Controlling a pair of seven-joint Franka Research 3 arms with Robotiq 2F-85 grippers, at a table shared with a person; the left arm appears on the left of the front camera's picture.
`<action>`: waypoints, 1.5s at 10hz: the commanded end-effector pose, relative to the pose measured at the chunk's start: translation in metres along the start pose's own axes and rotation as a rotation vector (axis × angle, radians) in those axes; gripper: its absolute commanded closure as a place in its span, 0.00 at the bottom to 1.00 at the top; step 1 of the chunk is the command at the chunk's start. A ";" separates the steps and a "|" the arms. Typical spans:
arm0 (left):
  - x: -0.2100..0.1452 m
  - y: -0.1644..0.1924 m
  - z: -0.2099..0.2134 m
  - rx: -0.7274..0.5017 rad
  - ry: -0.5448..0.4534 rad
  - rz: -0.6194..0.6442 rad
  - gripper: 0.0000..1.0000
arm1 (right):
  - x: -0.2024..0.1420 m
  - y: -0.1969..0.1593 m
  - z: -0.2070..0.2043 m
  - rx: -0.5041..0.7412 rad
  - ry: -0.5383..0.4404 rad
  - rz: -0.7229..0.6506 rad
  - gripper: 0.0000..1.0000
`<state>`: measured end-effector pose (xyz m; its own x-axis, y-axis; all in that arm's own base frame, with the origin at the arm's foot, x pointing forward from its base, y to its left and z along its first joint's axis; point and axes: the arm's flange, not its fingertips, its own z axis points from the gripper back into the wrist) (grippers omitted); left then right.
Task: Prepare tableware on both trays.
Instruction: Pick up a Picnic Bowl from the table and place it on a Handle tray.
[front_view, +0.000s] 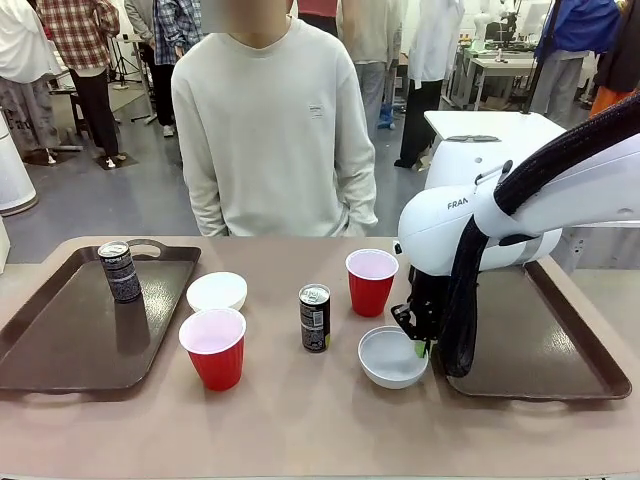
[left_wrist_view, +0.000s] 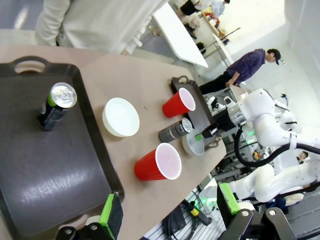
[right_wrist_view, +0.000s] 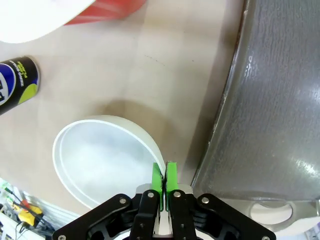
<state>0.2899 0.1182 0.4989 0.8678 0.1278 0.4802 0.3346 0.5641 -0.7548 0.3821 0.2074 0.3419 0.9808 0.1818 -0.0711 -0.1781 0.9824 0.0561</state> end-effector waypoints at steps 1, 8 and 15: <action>0.001 0.000 0.000 -0.010 -0.007 -0.009 0.00 | 0.003 -0.001 0.000 -0.033 0.020 -0.032 1.00; 0.001 0.000 0.000 -0.010 -0.007 -0.009 0.00 | -0.097 -0.031 0.169 -0.036 -0.056 0.024 1.00; 0.001 0.000 0.000 -0.010 -0.007 -0.009 0.00 | -0.080 -0.075 0.174 -0.018 -0.191 -0.061 0.96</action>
<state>0.2900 0.1183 0.4990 0.8676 0.1283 0.4804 0.3346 0.5640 -0.7549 0.3110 0.1334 0.5307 0.9897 0.1326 0.0544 -0.1349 0.9900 0.0421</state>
